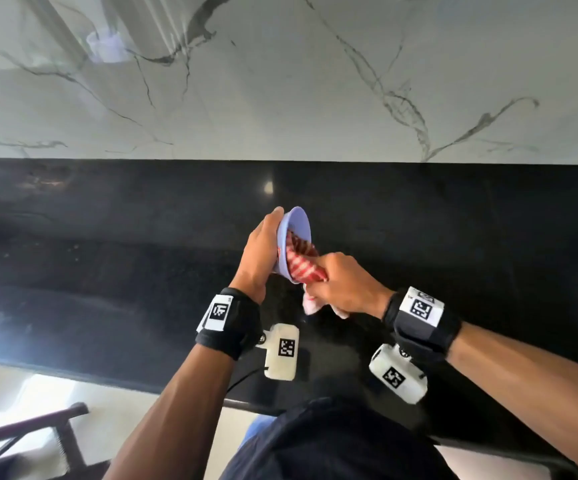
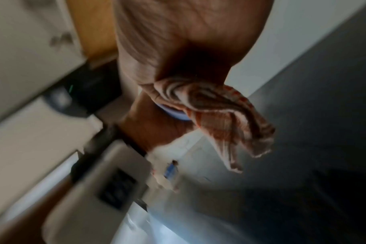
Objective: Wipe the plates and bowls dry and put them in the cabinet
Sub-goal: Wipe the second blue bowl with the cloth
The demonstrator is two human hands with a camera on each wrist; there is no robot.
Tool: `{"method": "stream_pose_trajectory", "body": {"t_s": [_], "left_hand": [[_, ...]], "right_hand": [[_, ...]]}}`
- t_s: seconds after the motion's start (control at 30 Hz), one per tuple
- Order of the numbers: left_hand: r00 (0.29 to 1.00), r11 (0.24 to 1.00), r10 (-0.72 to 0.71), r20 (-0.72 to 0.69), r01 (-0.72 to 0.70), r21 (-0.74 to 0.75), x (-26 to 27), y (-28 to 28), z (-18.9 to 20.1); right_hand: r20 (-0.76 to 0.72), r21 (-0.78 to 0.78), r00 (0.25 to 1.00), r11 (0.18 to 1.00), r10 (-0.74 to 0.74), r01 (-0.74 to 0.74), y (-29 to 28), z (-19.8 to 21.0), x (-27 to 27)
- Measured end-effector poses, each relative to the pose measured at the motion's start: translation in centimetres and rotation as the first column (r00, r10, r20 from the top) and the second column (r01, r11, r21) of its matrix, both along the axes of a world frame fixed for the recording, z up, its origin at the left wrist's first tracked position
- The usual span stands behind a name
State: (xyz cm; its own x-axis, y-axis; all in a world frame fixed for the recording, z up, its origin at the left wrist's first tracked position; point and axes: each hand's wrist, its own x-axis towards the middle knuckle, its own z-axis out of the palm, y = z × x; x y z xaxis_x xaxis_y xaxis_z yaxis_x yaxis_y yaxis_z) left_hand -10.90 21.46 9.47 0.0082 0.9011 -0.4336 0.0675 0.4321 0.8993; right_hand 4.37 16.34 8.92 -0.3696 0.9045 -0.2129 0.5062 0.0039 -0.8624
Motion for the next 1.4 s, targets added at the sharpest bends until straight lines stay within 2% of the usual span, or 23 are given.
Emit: {"method": "stream_pose_trajectory", "body": {"t_s": [0.07, 0.13, 0.2, 0.27, 0.3, 0.37, 0.4, 0.43, 0.47, 0.57, 0.63, 0.7, 0.77, 0.8, 0.83, 0.87, 0.9, 0.93, 1.03, 1.1, 1.17, 1.27, 1.4], "left_hand": [[0.998, 0.985, 0.025, -0.061, -0.014, 0.173, 0.5, -0.5, -1.0], [0.983, 0.932, -0.028, -0.181, 0.091, 0.352, 0.5, -0.7, -2.0], [0.964, 0.876, -0.103, -0.244, 0.205, 0.437, 0.2, -1.0, -2.7], [0.969, 0.839, -0.141, -0.202, 0.225, 0.495, -0.1, -1.2, -2.9], [0.973, 0.824, -0.147, -0.178, 0.220, 0.523, -0.2, -1.3, -2.8], [0.971, 0.781, -0.145, -0.191, 0.231, 0.580, -0.4, -1.3, -2.9], [0.967, 0.767, -0.152, -0.203, 0.245, 0.593, -0.6, -1.2, -3.2], [0.964, 0.767, -0.170, -0.202, 0.258, 0.587, -0.7, -1.3, -3.2], [0.961, 0.774, -0.209, -0.180, 0.275, 0.571, -0.9, -1.1, -3.5], [0.950, 0.822, -0.311, -0.039, 0.289, 0.491, -0.9, -1.4, -3.2], [0.936, 0.902, -0.288, 0.203, 0.193, 0.387, -0.5, -1.5, -2.3], [0.897, 0.952, -0.204, 0.391, 0.089, 0.293, -0.2, -1.4, -1.3], [0.870, 0.975, -0.138, 0.474, 0.034, 0.221, 0.0, -1.3, -0.6], [0.861, 0.982, -0.116, 0.495, 0.024, 0.188, 0.1, -1.2, -0.1], [0.854, 0.988, -0.097, 0.512, 0.021, 0.151, 0.1, -1.2, 0.3], [0.843, 0.994, -0.083, 0.531, 0.030, 0.107, 0.2, -1.2, 0.7], [0.825, 0.997, -0.075, 0.561, 0.047, 0.064, 0.2, -1.1, 0.8], [0.804, 0.997, -0.070, 0.590, 0.066, 0.029, 0.3, -1.1, 1.0], [0.787, 0.996, -0.039, 0.616, 0.077, -0.036, 0.2, -0.8, -0.1], [0.799, 0.994, -0.047, 0.600, 0.099, -0.055, 0.2, -0.6, -0.8], [0.815, 0.992, -0.038, 0.578, 0.100, -0.075, 0.3, -0.4, -1.3], [0.817, 0.998, 0.036, 0.576, 0.003, -0.066, 0.1, -0.3, -1.9], [0.833, 0.999, 0.045, 0.551, -0.046, -0.013, -0.3, -0.5, -3.2]], "right_hand": [[-0.262, -0.291, 0.949, 0.952, -0.176, 0.097, 0.2, 0.6, 0.0], [-0.459, -0.494, 0.802, 0.860, -0.383, 0.129, 0.6, 0.7, 0.5], [-0.568, -0.651, 0.608, 0.755, -0.555, 0.081, 0.6, 1.2, 0.8], [-0.628, -0.705, 0.413, 0.707, -0.659, 0.056, 0.9, 1.8, 1.4], [-0.651, -0.707, 0.344, 0.706, -0.677, 0.052, 1.1, 1.9, 1.6], [-0.698, -0.685, 0.249, 0.727, -0.671, 0.039, 1.3, 2.4, 1.6], [-0.716, -0.668, 0.233, 0.743, -0.658, 0.042, 1.4, 2.6, 1.4], [-0.731, -0.647, 0.241, 0.761, -0.638, 0.053, 1.4, 2.8, 1.3], [-0.737, -0.619, 0.286, 0.782, -0.612, 0.079, 1.5, 2.8, 1.2], [-0.646, -0.457, 0.556, 0.848, -0.523, 0.268, 1.5, 2.2, 0.8], [-0.522, -0.298, 0.724, 0.892, -0.451, 0.340, 1.2, 1.6, 0.2], [-0.450, -0.180, 0.818, 0.933, -0.359, 0.311, 0.8, 1.1, -0.3], [-0.416, -0.060, 0.881, 0.974, -0.225, 0.220, 0.6, 0.7, -0.5], [-0.336, 0.046, 0.934, 0.989, -0.119, 0.142, 0.6, 0.6, -0.3], [-0.190, 0.175, 0.982, 0.984, -0.001, 0.035, 0.7, 0.5, 0.0], [-0.001, 0.298, 0.996, 0.951, 0.093, -0.089, 0.9, 0.4, 0.2], [0.187, 0.398, 0.972, 0.893, 0.144, -0.209, 1.2, 0.3, 0.4], [0.306, 0.454, 0.939, 0.842, 0.158, -0.290, 1.7, -0.1, 0.6], [0.415, 0.491, 0.904, 0.811, 0.103, -0.318, 2.0, -0.8, 0.6], [0.409, 0.459, 0.912, 0.854, 0.042, -0.245, 1.6, -0.5, -0.2], [0.351, 0.353, 0.936, 0.928, -0.011, -0.122, 1.2, 0.1, -0.9], [0.146, 0.197, 0.989, 0.980, -0.030, 0.001, 1.2, 0.7, -1.5], [-0.084, 0.064, 0.996, 0.997, -0.040, 0.046, 1.6, 0.6, -1.1]]}}
